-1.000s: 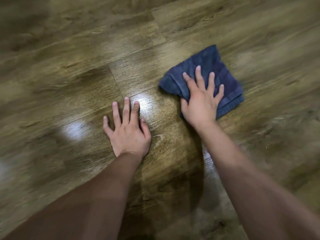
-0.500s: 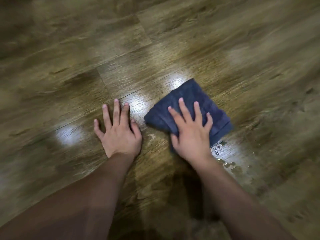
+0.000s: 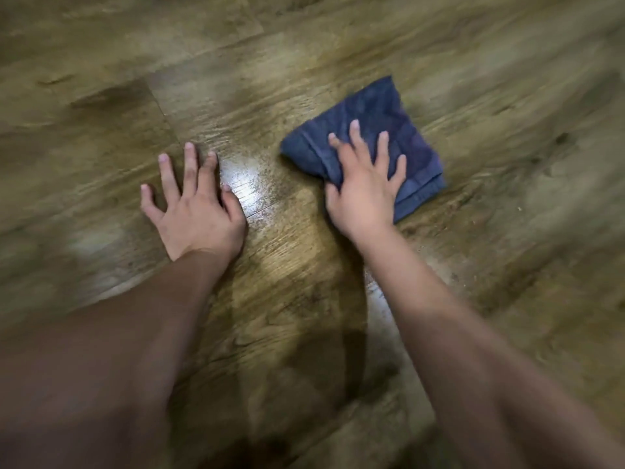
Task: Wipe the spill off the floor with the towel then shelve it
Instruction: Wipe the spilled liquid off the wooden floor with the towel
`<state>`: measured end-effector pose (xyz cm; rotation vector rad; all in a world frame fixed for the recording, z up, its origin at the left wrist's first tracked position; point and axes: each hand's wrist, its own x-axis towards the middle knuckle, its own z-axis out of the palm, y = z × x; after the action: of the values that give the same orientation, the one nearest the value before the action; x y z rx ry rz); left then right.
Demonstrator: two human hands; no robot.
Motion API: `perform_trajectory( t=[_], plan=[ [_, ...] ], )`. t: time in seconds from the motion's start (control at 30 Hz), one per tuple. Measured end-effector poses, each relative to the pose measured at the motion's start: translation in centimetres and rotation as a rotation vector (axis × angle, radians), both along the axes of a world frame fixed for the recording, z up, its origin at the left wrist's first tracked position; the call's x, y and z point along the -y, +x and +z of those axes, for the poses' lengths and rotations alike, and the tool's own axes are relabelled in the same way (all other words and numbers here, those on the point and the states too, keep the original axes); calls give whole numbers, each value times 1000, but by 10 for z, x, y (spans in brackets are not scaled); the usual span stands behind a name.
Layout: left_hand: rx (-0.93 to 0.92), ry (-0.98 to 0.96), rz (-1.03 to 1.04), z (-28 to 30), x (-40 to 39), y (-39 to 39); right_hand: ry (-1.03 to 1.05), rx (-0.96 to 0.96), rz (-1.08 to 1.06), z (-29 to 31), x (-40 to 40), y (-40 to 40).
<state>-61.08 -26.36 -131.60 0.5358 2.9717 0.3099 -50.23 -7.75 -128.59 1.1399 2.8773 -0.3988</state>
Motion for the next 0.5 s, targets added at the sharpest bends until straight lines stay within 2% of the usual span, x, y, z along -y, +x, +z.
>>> perform_trajectory(
  t=[0.13,0.23,0.4,0.5],
  plan=[
    [-7,-6,-3,0,-1,2,34,16,58,0,97,47],
    [-1,-3,-13,0,0,-1,25,86,65,-5,132,64],
    [-3,-14,-7,2,-1,2,97,113,167,-3,84,59],
    [-2,-21,-15,2,-3,2,95,114,67,1,22,37]
  ],
)
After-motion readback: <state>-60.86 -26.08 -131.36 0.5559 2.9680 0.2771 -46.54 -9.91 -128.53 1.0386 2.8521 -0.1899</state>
